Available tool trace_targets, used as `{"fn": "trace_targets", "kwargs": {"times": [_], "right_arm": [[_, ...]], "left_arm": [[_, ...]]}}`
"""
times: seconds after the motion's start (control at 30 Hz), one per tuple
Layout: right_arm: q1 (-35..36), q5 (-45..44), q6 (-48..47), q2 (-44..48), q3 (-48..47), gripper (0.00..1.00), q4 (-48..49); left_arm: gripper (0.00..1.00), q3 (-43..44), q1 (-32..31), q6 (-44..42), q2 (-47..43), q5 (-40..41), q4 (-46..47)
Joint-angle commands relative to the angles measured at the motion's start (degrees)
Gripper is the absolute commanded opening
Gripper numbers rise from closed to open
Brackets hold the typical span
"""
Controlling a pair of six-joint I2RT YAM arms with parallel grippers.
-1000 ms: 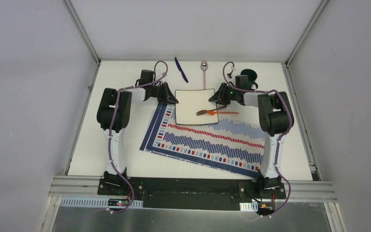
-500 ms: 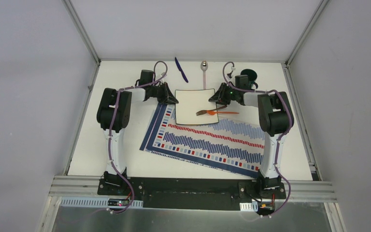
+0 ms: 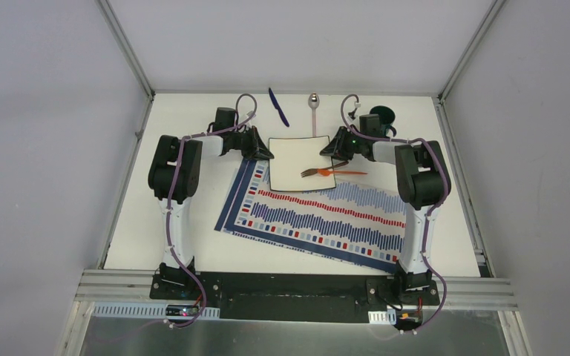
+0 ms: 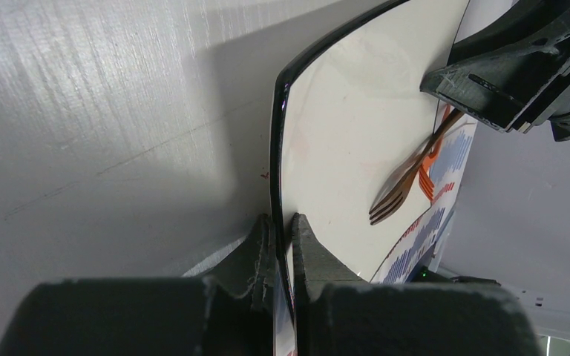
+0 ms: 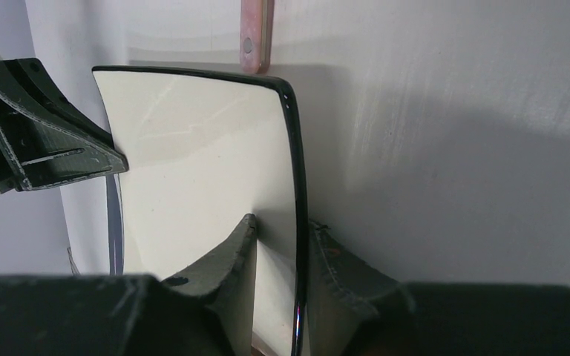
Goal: Set the dinner table for one person
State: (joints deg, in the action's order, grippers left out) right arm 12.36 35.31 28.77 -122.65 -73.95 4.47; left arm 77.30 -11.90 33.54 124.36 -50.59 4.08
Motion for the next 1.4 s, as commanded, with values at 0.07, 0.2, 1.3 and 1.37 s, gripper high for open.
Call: {"fn": "trace_targets", "kwargs": {"times": [0.07,0.2,1.3,1.37], "right_arm": [[9.9,8.9,3.5,2.2,-2.0,0.00,5.3],[10.3,8.1,2.2,2.2,-2.7,0.27,3.4],[11.5,7.9,0.2,2.7,0.3,0.00,0.4],[11.7,7.8,0.0,2.6,0.8,0.00,0.3]], "left_arm": [[0.00,2.2,-4.5,0.0,-3.4,-2.4,4.9],[0.00,2.3,-4.5,-0.4,-3.3,-2.4,4.4],[0.00,4.1,-6.2,-1.3,-4.7,-2.1,0.4],[0.00,4.3,-6.3,-1.5,-4.9,-2.0,-0.2]]}}
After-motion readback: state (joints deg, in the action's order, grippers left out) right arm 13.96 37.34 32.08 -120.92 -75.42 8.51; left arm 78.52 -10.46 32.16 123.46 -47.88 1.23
